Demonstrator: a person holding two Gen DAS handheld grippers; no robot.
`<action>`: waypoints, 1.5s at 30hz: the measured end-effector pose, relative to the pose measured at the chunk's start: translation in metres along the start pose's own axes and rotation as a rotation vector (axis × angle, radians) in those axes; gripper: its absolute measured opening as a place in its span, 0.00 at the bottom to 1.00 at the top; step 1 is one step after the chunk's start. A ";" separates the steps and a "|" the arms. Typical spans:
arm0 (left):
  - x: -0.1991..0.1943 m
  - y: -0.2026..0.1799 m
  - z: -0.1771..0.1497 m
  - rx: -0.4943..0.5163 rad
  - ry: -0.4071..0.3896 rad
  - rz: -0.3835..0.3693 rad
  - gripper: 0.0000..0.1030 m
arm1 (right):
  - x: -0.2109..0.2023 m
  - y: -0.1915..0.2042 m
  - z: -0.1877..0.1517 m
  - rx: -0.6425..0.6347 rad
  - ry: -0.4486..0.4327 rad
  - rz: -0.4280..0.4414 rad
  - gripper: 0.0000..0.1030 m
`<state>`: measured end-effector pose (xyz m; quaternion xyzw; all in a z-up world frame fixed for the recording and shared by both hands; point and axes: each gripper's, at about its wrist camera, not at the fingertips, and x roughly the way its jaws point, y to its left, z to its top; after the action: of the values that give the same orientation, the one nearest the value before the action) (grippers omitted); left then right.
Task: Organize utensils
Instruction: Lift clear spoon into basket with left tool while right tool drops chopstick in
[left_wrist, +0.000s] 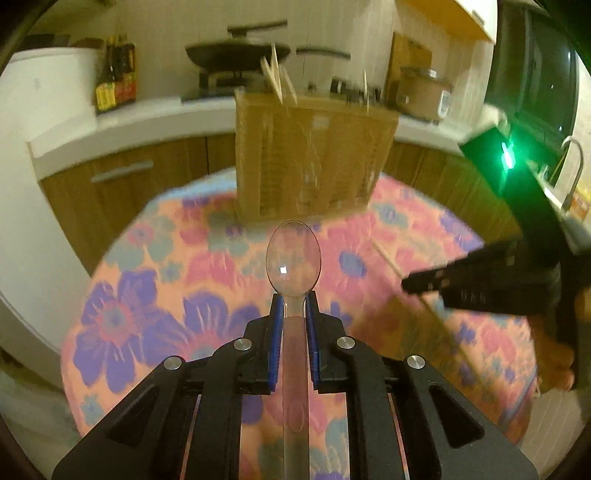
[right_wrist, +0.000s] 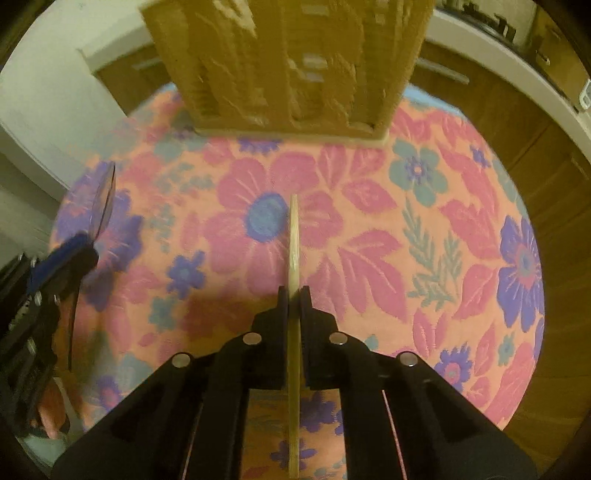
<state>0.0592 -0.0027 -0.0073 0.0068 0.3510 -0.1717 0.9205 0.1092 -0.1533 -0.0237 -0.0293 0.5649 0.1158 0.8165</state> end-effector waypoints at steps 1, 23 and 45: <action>-0.006 0.001 0.007 -0.003 -0.027 -0.007 0.10 | -0.010 0.001 0.002 -0.006 -0.032 0.017 0.04; -0.016 -0.004 0.188 -0.216 -0.456 -0.235 0.10 | -0.157 -0.067 0.105 0.065 -0.637 0.104 0.04; 0.071 -0.024 0.199 -0.222 -0.583 -0.088 0.10 | -0.112 -0.089 0.160 0.091 -0.960 0.064 0.04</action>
<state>0.2290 -0.0741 0.0993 -0.1586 0.0887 -0.1664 0.9692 0.2381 -0.2284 0.1304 0.0802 0.1294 0.1164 0.9815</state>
